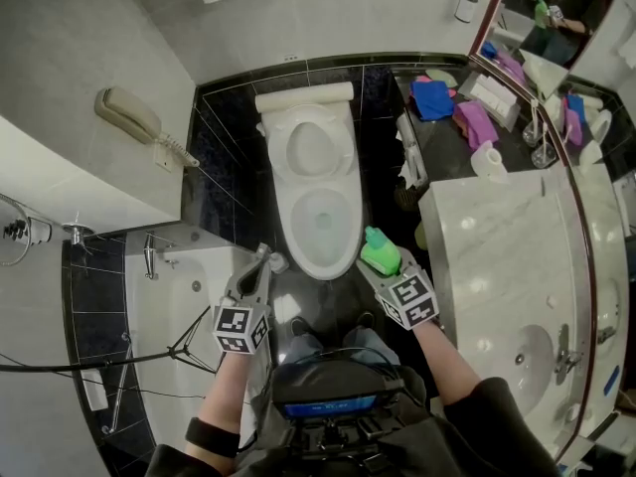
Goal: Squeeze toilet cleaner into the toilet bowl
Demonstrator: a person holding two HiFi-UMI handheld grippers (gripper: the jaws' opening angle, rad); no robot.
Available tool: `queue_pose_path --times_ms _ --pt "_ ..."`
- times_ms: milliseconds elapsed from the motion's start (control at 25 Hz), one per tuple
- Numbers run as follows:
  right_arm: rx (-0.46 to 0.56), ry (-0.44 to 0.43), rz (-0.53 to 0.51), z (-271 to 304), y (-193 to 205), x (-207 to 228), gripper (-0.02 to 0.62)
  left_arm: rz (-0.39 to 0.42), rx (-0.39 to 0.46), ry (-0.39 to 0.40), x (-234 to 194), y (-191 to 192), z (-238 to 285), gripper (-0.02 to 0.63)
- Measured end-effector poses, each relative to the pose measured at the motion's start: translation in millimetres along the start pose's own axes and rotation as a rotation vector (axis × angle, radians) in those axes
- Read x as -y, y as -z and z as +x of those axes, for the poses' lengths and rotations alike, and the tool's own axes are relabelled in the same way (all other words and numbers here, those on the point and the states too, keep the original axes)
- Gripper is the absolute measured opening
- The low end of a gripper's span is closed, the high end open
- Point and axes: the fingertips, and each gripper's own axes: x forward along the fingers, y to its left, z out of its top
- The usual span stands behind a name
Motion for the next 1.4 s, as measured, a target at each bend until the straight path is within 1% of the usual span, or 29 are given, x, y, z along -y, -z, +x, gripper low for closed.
queue_pose_path --times_ms 200,320,400,600,800,960,1120,1280,1400 --pt "0.029 -0.015 0.007 -12 -1 6 0.198 -0.004 -0.007 0.004 23 -1 9 0.002" --pt "0.042 0.007 -0.004 -16 3 16 0.198 0.008 -0.009 0.029 38 -5 15 0.002" --pt "0.042 0.026 0.009 -19 2 21 0.198 0.019 -0.016 0.058 46 -6 20 0.002" --pt "0.063 0.109 0.052 -19 -4 44 0.198 0.066 -0.020 0.154 61 -15 41 0.002" --pt "0.110 0.233 0.089 -22 -12 74 0.198 0.133 -0.019 0.266 74 -29 66 0.002" --pt "0.155 0.334 0.099 -23 -19 110 0.198 0.176 -0.020 0.356 82 -36 96 0.002" --pt "0.182 0.414 0.103 -29 -24 149 0.198 0.177 -0.040 0.423 98 -42 127 0.002" --pt "0.212 0.460 0.095 -27 -30 201 0.198 0.201 -0.045 0.453 121 -55 169 0.002" --pt "0.242 0.486 0.114 -22 -29 245 0.198 0.189 -0.045 0.455 141 -67 205 0.002"
